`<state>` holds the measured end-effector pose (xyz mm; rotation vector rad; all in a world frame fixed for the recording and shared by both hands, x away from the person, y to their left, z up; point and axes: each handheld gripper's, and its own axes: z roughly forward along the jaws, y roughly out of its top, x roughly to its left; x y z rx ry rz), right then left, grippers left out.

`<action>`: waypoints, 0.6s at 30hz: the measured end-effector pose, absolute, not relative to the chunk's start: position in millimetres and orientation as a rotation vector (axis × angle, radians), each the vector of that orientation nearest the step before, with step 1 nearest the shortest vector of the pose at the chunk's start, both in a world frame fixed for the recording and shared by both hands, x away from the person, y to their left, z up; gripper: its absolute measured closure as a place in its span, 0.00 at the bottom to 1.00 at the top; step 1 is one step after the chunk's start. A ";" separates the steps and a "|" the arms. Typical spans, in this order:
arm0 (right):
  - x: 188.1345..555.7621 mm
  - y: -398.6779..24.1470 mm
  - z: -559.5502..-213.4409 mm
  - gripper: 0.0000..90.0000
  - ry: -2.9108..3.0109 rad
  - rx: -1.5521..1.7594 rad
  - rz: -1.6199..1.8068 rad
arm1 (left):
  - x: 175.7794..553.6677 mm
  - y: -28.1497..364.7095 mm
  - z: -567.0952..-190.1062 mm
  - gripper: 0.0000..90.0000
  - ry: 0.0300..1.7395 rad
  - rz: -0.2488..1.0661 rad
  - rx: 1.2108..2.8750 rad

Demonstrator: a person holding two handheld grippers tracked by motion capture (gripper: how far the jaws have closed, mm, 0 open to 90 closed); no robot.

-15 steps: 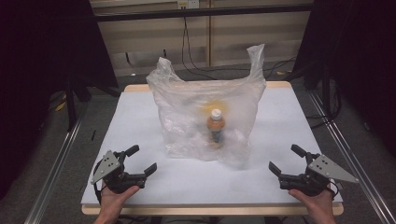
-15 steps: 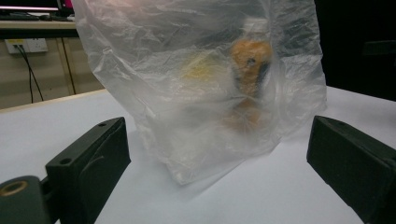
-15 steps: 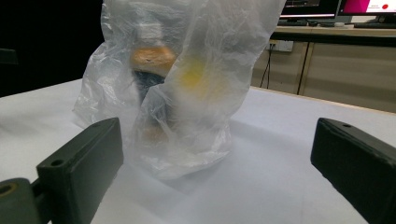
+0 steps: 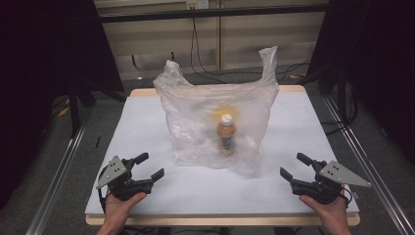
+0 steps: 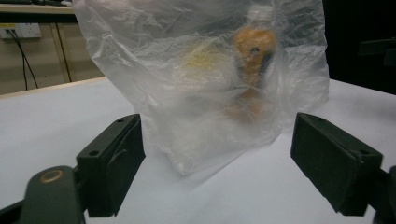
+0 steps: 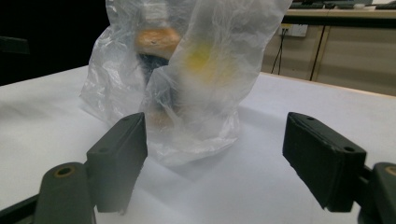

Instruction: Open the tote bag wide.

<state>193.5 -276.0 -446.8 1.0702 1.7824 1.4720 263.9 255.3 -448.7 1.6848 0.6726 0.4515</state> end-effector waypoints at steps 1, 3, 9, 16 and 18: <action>194.7 -275.7 -447.0 0.25 1.790 1.071 1.478 | 263.8 255.1 -448.5 0.21 0.667 0.438 1.691; 196.7 -275.5 -446.6 0.25 1.808 1.076 1.496 | 263.7 252.5 -448.7 0.27 0.672 0.416 1.669; 199.7 -273.8 -443.3 0.42 1.868 1.011 1.526 | 265.9 251.5 -447.8 0.37 0.647 0.420 1.732; 203.3 -268.9 -442.8 0.59 1.941 0.981 1.547 | 262.6 249.2 -445.9 0.57 0.594 0.394 1.735; 204.7 -268.3 -441.4 0.65 1.979 0.960 1.554 | 262.9 248.2 -445.8 0.62 0.589 0.374 1.732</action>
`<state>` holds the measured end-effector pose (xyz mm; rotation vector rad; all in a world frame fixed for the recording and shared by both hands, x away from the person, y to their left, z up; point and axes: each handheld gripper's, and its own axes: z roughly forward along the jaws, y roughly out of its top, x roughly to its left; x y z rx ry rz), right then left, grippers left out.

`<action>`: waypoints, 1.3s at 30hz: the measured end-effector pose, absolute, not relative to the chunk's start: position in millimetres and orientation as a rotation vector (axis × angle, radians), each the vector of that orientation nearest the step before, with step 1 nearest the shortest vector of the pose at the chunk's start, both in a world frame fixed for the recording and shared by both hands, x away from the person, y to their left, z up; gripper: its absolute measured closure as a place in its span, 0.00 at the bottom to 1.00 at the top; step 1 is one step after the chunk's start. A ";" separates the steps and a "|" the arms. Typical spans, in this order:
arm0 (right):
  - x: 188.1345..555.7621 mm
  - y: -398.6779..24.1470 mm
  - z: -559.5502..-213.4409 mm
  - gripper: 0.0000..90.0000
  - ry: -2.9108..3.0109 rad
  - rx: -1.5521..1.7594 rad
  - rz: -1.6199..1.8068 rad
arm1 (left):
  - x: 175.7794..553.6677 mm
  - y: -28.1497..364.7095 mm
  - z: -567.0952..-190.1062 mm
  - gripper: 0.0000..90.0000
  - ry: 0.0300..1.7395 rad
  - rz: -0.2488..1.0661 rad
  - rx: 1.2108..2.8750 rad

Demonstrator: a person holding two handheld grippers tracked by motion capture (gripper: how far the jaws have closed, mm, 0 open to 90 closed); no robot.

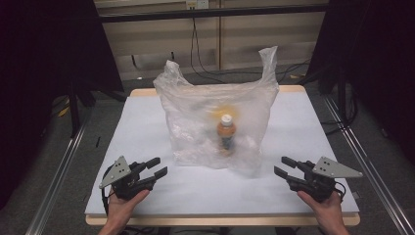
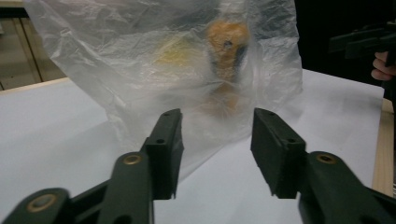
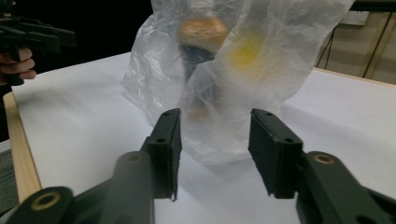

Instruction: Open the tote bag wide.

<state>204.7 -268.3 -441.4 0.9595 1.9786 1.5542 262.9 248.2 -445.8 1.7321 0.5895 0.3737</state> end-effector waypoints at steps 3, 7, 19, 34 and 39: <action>207.5 -264.7 -439.1 0.73 2.014 0.943 1.558 | 263.2 246.5 -445.4 0.70 0.576 0.349 1.743; 211.2 -259.4 -435.7 0.87 2.045 0.899 1.595 | 264.0 242.3 -443.0 0.76 0.538 0.316 1.739; 224.2 -252.5 -420.5 1.00 2.131 0.906 1.611 | 272.6 224.8 -436.9 0.99 0.529 0.257 1.783; 250.7 -236.7 -399.9 1.00 2.117 0.940 1.677 | 301.0 201.4 -417.0 1.00 0.534 0.205 1.797; 259.8 -231.9 -390.7 1.00 2.083 0.927 1.708 | 308.3 194.9 -412.7 1.00 0.525 0.196 1.771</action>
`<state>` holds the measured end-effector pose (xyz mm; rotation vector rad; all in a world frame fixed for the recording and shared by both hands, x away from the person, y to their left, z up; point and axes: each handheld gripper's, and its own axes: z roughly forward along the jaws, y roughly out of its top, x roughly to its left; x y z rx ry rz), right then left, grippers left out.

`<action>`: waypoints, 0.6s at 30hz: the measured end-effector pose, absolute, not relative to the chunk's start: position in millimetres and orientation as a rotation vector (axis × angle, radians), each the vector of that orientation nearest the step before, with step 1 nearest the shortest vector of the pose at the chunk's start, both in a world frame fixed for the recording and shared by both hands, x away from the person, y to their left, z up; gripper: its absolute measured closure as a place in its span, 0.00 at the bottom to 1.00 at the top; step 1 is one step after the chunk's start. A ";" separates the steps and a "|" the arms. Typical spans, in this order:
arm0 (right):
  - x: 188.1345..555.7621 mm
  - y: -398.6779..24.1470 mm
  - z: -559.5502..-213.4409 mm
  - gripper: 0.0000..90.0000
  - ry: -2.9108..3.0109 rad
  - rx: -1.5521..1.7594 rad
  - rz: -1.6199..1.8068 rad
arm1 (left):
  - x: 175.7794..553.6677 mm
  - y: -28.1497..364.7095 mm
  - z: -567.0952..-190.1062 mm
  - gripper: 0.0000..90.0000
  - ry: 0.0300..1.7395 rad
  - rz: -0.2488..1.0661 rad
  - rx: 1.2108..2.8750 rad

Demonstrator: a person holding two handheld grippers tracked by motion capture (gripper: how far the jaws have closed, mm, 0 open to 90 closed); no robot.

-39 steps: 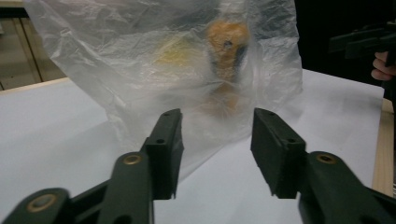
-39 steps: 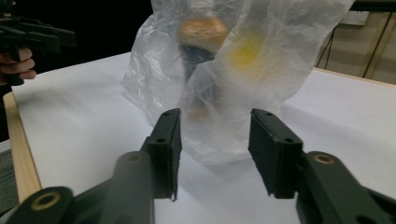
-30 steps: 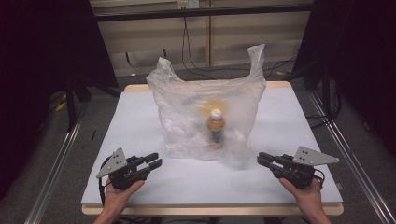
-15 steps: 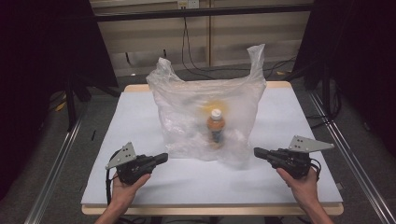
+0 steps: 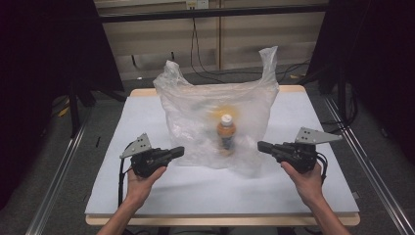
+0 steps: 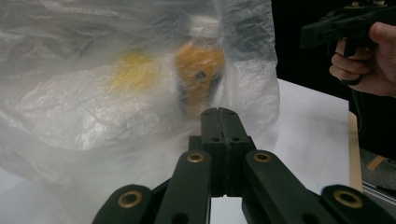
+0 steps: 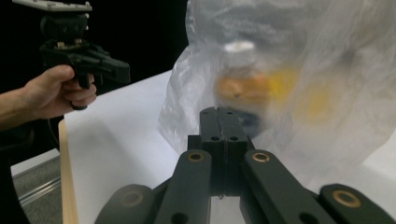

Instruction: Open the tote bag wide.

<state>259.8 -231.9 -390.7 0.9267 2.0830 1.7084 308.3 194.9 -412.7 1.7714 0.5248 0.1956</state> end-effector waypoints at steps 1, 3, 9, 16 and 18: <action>261.3 -231.3 -388.3 1.00 2.078 0.933 1.712 | 309.9 194.0 -411.7 1.00 0.522 0.194 1.773; 264.5 -229.7 -383.8 1.00 2.063 0.924 1.714 | 312.9 193.2 -409.2 1.00 0.529 0.189 1.761; 277.3 -225.0 -370.3 1.00 2.037 0.919 1.706 | 325.4 192.4 -398.4 1.00 0.537 0.202 1.734; 290.3 -225.9 -358.0 1.00 2.027 0.936 1.709 | 338.3 188.0 -388.9 1.00 0.539 0.203 1.720; 293.8 -225.1 -354.6 1.00 2.022 0.936 1.696 | 341.1 186.2 -385.7 1.00 0.533 0.210 1.720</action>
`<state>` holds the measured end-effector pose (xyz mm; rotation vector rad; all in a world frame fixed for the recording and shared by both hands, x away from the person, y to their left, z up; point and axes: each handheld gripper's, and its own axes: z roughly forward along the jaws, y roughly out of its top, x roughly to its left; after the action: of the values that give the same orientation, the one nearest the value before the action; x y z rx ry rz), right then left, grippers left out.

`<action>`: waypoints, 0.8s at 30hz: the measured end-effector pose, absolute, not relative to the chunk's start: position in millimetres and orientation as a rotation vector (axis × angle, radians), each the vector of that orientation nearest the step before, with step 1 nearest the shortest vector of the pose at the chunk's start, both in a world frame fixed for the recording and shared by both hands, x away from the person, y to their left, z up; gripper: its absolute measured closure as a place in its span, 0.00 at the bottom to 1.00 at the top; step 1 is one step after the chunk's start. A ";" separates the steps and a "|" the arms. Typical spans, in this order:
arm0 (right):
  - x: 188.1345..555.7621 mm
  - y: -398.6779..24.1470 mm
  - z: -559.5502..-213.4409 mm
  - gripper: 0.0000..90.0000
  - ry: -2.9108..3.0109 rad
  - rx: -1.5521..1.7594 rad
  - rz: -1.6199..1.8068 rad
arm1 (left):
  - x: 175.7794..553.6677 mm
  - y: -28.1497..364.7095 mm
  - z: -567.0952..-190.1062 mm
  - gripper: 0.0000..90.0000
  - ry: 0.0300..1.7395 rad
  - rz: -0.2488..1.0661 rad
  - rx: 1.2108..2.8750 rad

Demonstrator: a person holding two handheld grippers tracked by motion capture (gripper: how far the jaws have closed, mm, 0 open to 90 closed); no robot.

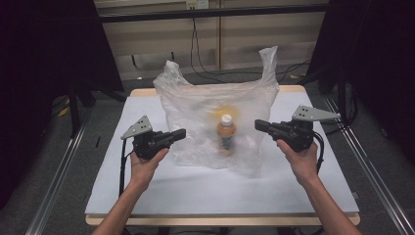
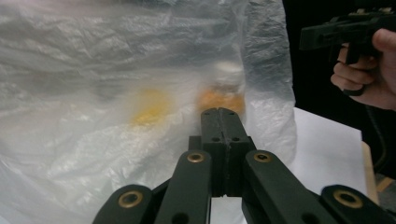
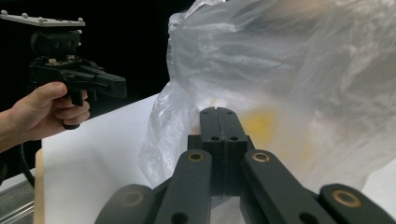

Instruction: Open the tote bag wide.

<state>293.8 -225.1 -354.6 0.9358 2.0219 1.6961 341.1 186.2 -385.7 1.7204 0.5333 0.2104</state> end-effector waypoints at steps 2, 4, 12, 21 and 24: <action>298.4 -224.1 -349.2 1.00 2.022 0.931 1.696 | 345.4 184.4 -379.0 1.00 0.535 0.224 1.714; 301.9 -222.3 -343.4 1.00 2.019 0.924 1.689 | 349.8 181.7 -371.8 1.00 0.524 0.224 1.711; 325.6 -209.3 -311.7 1.00 2.034 0.904 1.661 | 371.0 169.2 -338.2 1.00 0.504 0.241 1.680; 351.5 -195.9 -281.0 1.00 2.035 0.891 1.626 | 386.9 155.5 -318.2 1.00 0.491 0.258 1.687; 360.4 -193.7 -275.4 1.00 2.032 0.903 1.618 | 392.9 154.3 -314.4 1.00 0.485 0.257 1.685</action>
<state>360.4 -193.7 -275.4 0.9026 2.0322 1.6175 392.9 154.3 -314.4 1.6848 0.4853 0.2570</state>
